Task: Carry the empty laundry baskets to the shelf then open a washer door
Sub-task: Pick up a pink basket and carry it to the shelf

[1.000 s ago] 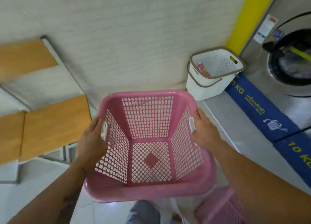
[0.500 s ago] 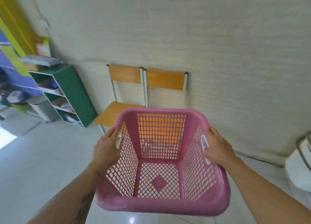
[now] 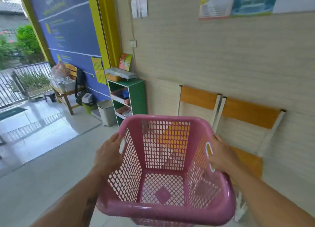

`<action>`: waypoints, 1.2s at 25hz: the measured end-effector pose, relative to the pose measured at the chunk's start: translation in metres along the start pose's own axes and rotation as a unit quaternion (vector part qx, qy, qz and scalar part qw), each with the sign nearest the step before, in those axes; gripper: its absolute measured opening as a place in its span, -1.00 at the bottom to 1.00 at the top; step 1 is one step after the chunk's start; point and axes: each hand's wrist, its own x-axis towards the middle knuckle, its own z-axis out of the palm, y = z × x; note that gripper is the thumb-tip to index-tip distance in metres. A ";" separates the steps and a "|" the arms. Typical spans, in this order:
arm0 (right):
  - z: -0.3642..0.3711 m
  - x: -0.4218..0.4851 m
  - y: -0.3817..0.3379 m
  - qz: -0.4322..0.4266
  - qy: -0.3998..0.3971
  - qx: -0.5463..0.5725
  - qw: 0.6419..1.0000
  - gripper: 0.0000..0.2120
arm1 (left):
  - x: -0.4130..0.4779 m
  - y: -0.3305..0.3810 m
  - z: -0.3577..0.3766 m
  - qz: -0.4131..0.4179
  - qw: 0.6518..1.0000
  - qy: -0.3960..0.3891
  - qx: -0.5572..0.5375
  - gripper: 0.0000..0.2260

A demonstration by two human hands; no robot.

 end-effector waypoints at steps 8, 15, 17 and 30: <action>0.065 0.179 -0.102 -0.028 -0.032 0.033 0.999 -0.44 | 0.156 -0.117 0.015 -0.038 0.997 -0.006 0.071 -0.31; 0.116 0.345 -0.175 -0.073 -0.074 0.049 0.993 -0.45 | 0.289 -0.193 0.032 -0.092 0.991 0.002 0.099 -0.33; 0.130 0.388 -0.195 -0.074 -0.076 0.045 0.993 -0.41 | 0.328 -0.218 0.042 -0.089 0.992 -0.002 0.091 -0.35; 0.260 0.573 -0.238 0.172 -0.058 0.026 0.983 -0.22 | 0.631 -0.317 0.210 0.045 0.990 -0.114 -0.063 -0.29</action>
